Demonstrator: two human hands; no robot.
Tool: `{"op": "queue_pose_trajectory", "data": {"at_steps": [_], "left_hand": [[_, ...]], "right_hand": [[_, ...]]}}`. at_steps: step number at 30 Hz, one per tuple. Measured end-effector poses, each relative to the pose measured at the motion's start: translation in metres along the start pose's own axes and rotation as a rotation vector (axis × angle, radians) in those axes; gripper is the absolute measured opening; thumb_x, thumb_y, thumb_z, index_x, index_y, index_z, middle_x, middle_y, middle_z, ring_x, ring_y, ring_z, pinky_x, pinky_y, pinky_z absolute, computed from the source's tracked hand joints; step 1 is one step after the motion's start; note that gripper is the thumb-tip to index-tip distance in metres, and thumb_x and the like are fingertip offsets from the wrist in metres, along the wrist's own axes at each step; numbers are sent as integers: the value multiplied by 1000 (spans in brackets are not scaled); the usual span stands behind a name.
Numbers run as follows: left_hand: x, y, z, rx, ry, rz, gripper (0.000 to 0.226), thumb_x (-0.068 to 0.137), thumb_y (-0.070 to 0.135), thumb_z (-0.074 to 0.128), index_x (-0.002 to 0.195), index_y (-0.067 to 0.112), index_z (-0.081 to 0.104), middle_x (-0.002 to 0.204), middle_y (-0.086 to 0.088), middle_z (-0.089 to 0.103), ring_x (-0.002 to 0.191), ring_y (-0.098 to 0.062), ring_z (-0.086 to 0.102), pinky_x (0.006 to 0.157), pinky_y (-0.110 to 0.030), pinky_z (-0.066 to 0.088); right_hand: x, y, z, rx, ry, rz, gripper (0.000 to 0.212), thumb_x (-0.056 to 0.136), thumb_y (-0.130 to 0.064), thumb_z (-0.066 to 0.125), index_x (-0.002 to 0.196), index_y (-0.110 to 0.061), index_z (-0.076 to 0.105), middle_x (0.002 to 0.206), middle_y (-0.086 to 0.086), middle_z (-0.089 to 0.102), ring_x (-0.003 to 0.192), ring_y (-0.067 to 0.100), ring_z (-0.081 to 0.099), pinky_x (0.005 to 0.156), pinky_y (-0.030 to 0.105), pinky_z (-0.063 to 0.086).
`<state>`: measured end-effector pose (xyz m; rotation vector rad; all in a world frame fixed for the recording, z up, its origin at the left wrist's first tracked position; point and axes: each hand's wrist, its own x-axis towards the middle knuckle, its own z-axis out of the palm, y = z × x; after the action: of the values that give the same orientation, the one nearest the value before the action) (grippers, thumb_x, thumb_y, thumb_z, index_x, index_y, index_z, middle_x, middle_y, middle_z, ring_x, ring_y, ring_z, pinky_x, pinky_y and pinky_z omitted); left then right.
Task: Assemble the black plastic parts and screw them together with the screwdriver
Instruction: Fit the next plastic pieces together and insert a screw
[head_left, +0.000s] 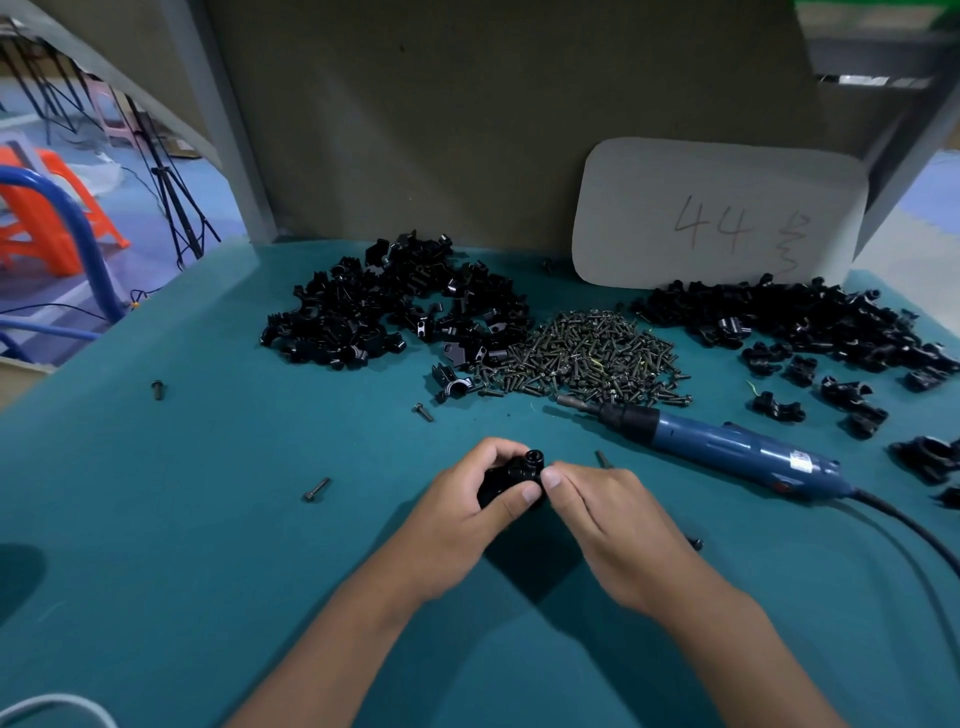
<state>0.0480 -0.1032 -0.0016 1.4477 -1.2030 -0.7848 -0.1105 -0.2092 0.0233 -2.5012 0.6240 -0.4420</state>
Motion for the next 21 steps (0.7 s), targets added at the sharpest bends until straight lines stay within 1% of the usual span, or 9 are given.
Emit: {"op": "queue_pose_trajectory", "data": {"at_steps": [3,5,7,9,11,13,16,20,21], "left_hand": [[0,1,1,7,-7,4,21,94,51,60,110,39,59,92,21,66,82,0,61,78,-22,49],[0,1,1,4,1,0,23,93,54,59,111,39,59,94,18,67,84,-2,62,79,-28,52],[0,0,1,20,9,4,27,92,59,58,110,39,58,96,12,69,88,-10,65,83,-38,53],[0,-1,2,45,12,4,29,91,62,57,108,39,57,97,8,70,90,-15,66,84,-44,53],[0,-2,1,42,10,-2,27,91,63,56,106,41,56,92,12,69,83,-7,64,79,-36,53],[0,-3,1,51,-1,-10,26,91,65,56,106,44,55,88,19,67,78,0,61,75,-28,51],[0,-3,0,72,-15,-10,25,91,64,55,108,45,54,90,25,65,80,3,60,77,-24,50],[-1,-3,1,71,-13,-20,28,90,64,54,109,43,53,92,24,64,80,1,59,80,-35,52],[-1,-3,1,72,-10,-22,30,90,64,54,109,41,54,91,25,64,79,2,58,80,-34,52]], "right_hand": [[-1,2,-1,-93,17,24,48,99,-65,8,68,-44,38,75,-19,52,66,15,45,53,34,27],[-2,5,0,-100,53,32,46,99,-68,10,74,-42,38,81,-21,52,73,10,48,55,32,30],[-3,9,1,6,88,30,36,98,-69,22,86,-41,41,88,-22,52,83,7,51,62,29,35],[-3,13,2,99,93,13,24,98,-64,35,96,-42,45,95,-23,54,89,7,54,68,21,36],[-1,15,3,108,96,-13,19,100,-60,39,99,-43,46,98,-23,54,94,6,54,72,15,36],[1,15,4,91,98,-35,23,102,-61,34,98,-41,46,97,-22,52,94,4,53,75,13,36],[3,16,6,43,93,-50,34,103,-64,25,91,-39,44,90,-19,48,86,5,51,72,20,37],[5,15,7,-41,86,-13,46,101,-68,15,79,-34,37,83,-15,49,78,8,48,65,33,41],[5,15,7,-55,94,-5,49,99,-70,13,78,-33,38,81,-14,50,77,8,48,64,33,40]]}}
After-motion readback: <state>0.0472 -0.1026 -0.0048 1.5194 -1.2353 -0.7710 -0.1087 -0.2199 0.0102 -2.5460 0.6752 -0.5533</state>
